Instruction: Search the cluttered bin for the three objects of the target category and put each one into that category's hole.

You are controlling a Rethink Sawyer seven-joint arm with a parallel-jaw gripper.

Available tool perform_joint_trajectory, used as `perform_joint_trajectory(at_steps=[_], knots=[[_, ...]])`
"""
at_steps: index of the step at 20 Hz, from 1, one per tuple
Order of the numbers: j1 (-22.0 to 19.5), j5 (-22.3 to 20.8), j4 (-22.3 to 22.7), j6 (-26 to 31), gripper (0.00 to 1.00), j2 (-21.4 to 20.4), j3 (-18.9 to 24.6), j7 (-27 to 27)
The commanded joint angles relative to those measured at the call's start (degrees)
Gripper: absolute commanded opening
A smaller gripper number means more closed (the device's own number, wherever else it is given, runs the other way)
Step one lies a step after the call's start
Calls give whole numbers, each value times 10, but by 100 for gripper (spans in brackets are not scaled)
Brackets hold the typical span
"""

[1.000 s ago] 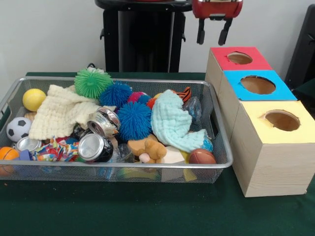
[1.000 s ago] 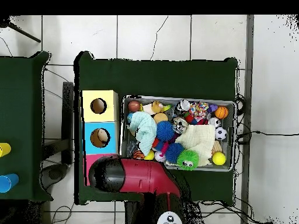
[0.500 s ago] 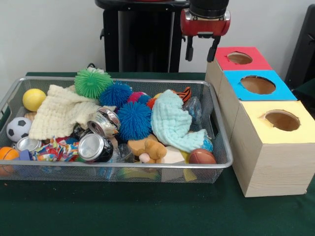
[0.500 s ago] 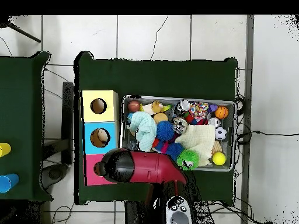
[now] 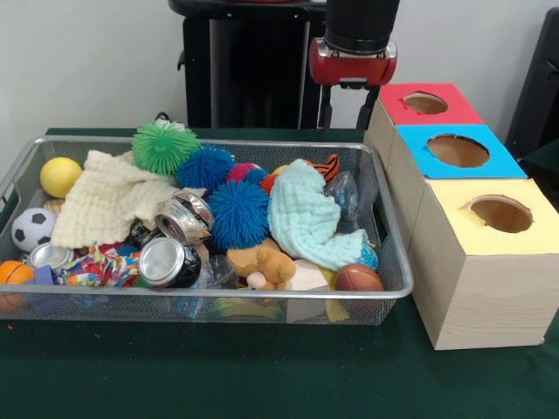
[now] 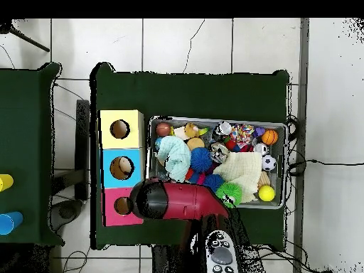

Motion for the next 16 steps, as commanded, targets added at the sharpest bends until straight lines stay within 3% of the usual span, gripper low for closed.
perform_joint_trajectory(at_steps=[1,9,16], knots=[[-16,-29,-31,-102,100,57,24,73],[-17,-24,-36,-175,100,93,23,80],[-10,-13,-14,-226,100,106,16,101]])
